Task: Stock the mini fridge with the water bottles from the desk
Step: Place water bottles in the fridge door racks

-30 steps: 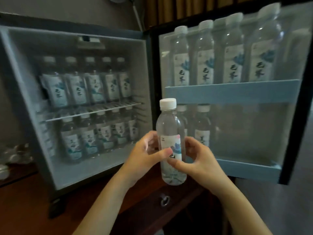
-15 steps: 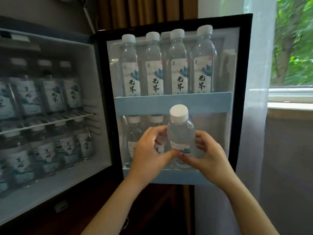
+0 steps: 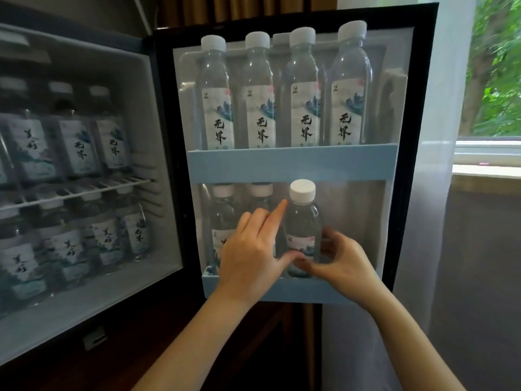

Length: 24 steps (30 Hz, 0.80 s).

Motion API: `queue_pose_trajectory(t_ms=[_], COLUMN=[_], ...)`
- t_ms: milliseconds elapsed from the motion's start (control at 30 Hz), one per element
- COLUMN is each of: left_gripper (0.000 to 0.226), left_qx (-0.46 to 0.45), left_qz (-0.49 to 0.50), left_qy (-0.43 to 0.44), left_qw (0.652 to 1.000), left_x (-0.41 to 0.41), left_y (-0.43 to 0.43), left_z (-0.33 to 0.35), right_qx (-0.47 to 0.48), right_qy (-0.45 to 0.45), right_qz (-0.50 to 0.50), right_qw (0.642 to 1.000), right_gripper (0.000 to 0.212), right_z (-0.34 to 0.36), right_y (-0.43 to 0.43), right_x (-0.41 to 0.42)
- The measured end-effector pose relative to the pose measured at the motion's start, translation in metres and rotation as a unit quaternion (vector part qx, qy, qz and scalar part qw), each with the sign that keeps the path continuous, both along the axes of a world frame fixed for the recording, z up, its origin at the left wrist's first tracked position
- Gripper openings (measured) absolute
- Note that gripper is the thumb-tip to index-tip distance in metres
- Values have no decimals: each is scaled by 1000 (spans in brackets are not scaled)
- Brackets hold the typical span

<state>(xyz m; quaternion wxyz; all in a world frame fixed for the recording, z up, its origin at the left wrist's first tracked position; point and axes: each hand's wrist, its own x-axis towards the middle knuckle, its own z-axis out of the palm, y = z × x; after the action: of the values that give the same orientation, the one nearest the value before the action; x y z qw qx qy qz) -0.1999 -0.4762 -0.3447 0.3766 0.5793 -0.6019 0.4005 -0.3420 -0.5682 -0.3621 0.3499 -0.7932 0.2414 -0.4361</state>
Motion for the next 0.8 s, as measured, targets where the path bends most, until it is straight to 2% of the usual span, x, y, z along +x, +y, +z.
queue_pose_trajectory(t_ms=[267, 567, 800], left_gripper=[82, 77, 70], left_qx=[34, 53, 65], left_qz=[15, 42, 70], left_qy=[19, 14, 41], left_qw=[999, 998, 995], left_x=[-7, -9, 4], left_y=[1, 6, 32], left_z=[0, -2, -4], right_qx=[-24, -4, 1], right_qy=[68, 89, 101], right_qz=[3, -2, 10], right_qw=[997, 996, 995], right_gripper=[39, 75, 94], right_z=[2, 7, 10], right_y=[1, 8, 14], right_x=[-4, -3, 1])
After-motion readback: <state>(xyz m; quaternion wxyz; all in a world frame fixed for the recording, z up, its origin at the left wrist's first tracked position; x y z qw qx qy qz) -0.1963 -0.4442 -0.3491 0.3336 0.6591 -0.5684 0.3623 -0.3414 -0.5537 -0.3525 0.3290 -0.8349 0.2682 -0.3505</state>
